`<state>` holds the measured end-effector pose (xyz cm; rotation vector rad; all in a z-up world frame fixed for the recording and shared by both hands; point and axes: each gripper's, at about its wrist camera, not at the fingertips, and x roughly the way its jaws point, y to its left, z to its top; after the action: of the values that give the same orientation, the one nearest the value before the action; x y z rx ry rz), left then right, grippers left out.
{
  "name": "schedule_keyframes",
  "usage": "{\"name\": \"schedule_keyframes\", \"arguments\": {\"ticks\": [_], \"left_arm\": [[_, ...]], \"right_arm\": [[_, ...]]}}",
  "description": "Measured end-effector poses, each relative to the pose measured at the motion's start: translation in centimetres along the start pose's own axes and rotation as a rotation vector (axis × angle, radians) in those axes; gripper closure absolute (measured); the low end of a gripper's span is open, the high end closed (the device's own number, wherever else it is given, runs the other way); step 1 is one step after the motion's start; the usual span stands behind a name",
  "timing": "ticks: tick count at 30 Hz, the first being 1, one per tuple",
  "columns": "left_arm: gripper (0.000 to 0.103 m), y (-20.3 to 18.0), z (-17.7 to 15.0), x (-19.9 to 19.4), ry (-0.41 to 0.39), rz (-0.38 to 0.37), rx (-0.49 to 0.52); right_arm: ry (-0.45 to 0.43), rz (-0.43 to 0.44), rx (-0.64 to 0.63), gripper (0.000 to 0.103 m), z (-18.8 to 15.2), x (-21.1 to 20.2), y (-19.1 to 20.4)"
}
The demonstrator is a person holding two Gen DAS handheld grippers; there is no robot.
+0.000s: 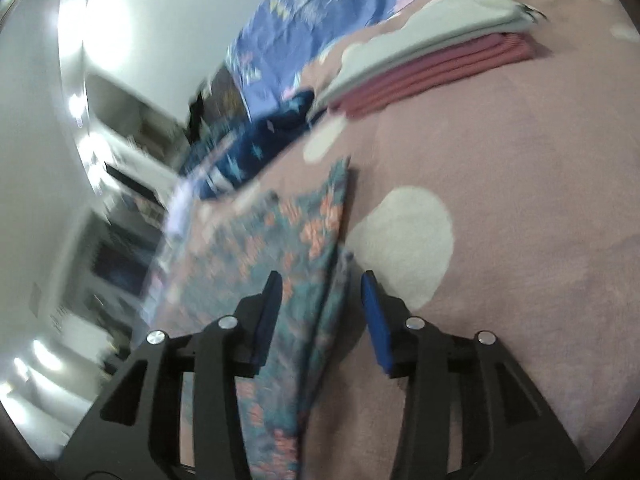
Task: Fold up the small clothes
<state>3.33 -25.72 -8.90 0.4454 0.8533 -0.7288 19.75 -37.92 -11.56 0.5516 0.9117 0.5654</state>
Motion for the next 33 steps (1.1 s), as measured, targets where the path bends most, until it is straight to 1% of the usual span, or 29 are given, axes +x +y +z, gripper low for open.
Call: {"name": "schedule_keyframes", "arguments": {"ticks": [1, 2, 3, 5, 6, 7, 9, 10, 11, 12, 13, 14, 15, 17, 18, 19, 20, 21, 22, 23, 24, 25, 26, 27, 28, 29, 31, 33], "left_arm": [[0.093, -0.1, 0.0, 0.0, 0.000, -0.004, 0.000], [0.093, 0.0, 0.0, 0.0, -0.004, -0.006, 0.005], [0.093, 0.1, 0.0, 0.0, -0.006, -0.010, 0.007], [0.093, 0.2, 0.0, -0.1, -0.022, -0.026, 0.005], [0.093, 0.4, -0.1, -0.1, -0.027, -0.038, 0.002], [0.093, 0.6, -0.2, 0.1, -0.025, -0.052, -0.001], [0.094, 0.7, -0.4, 0.6, -0.016, -0.075, -0.003], [0.094, 0.9, -0.5, 0.8, -0.017, -0.085, -0.009], [0.094, 1.1, -0.5, 0.9, -0.020, -0.090, -0.013], [0.094, 1.1, -0.5, 0.9, -0.023, -0.092, -0.014], [0.094, 1.1, -0.5, 0.9, -0.026, -0.093, -0.015], [0.094, 1.1, -0.5, 0.9, -0.028, -0.093, -0.016], [0.093, 1.2, -0.4, 0.9, -0.029, -0.092, -0.016], [0.091, 1.2, -0.5, 0.8, -0.034, -0.092, -0.032], [0.086, 1.0, -0.8, 0.3, -0.037, -0.097, -0.044], [0.076, 1.2, -0.9, 0.0, -0.038, -0.111, -0.073], [0.071, 1.4, -1.0, -0.3, -0.039, -0.129, -0.098], [0.065, 1.5, -1.4, -0.9, -0.044, -0.157, -0.129], [0.065, 1.7, -1.7, -1.4, -0.057, -0.192, -0.163], [0.065, 1.9, -1.9, -1.8, -0.063, -0.201, -0.174], [0.065, 2.0, -2.2, -2.2, -0.069, -0.199, -0.177], [0.064, 2.0, -2.5, -2.7, -0.074, -0.187, -0.174], [0.063, 2.3, -2.9, -3.4, -0.080, -0.166, -0.173], [0.057, 2.6, -3.4, -3.9, -0.087, -0.148, -0.179], [0.052, 3.3, -4.2, -4.8, -0.099, -0.122, -0.199], [0.051, 4.1, -5.0, -5.6, -0.110, -0.103, -0.222], [0.050, 5.6, -6.6, -6.8, -0.118, -0.071, -0.270], [0.050, 8.1, -9.3, -8.7, -0.126, -0.010, -0.353]], "right_arm": [[-0.010, -0.052, -0.033, 0.094, -0.2, 0.5, 0.5], [-0.034, -0.106, -0.054, 0.096, -0.3, 1.0, 1.1], [-0.071, -0.099, -0.066, 0.098, -0.3, 0.6, 1.7], [-0.147, -0.045, -0.102, 0.099, -0.4, -1.2, 3.0], [-0.166, -0.038, -0.123, 0.099, -0.5, -1.8, 3.5], [-0.163, -0.076, -0.150, 0.098, -0.6, -1.5, 3.7], [-0.145, -0.229, -0.166, 0.099, -0.7, 0.2, 2.8], [-0.114, -0.312, -0.143, 0.100, -0.7, 1.6, 1.5], [-0.098, -0.283, -0.105, 0.102, -0.4, 1.8, 0.7], [-0.117, -0.240, -0.066, 0.102, -0.1, 1.3, 0.2], [-0.139, -0.225, -0.055, 0.102, -0.1, 0.8, 0.0], [-0.176, -0.233, -0.038, 0.102, -0.2, 0.1, -0.3], [-0.184, -0.229, -0.026, 0.102, -0.3, -0.1, -0.5], [-0.190, -0.195, -0.001, 0.102, -0.3, -0.4, -1.0], [-0.200, -0.181, 0.004, 0.098, -0.4, -0.8, -1.0], [-0.207, -0.162, 0.003, 0.096, -0.5, -0.8, -0.7], [-0.210, -0.114, -0.001, 0.096, -0.5, -1.2, -0.6], [-0.205, -0.036, -0.011, 0.096, -0.6, -1.6, -0.4], [-0.191, 0.050, -0.028, 0.096, -0.6, -2.1, 0.0], [-0.161, 0.138, -0.064, 0.095, -1.0, -2.3, 0.8], [-0.124, 0.179, -0.119, 0.089, -1.6, -2.3, 1.8], [-0.100, 0.170, -0.164, 0.074, -2.1, -2.2, 2.5], [-0.078, 0.084, -0.228, 0.067, -3.0, -1.7, 3.5], [-0.057, -0.027, -0.272, 0.066, -3.8, -0.9, 4.1], [-0.036, -0.087, -0.291, 0.068, -4.3, -0.3, 4.2], [-0.026, -0.139, -0.304, 0.068, -4.9, 0.2, 4.5], [-0.049, -0.164, -0.300, 0.070, -5.2, -0.3, 4.8], [-0.091, -0.251, -0.259, 0.067, -5.3, -1.3, 4.6]]}}
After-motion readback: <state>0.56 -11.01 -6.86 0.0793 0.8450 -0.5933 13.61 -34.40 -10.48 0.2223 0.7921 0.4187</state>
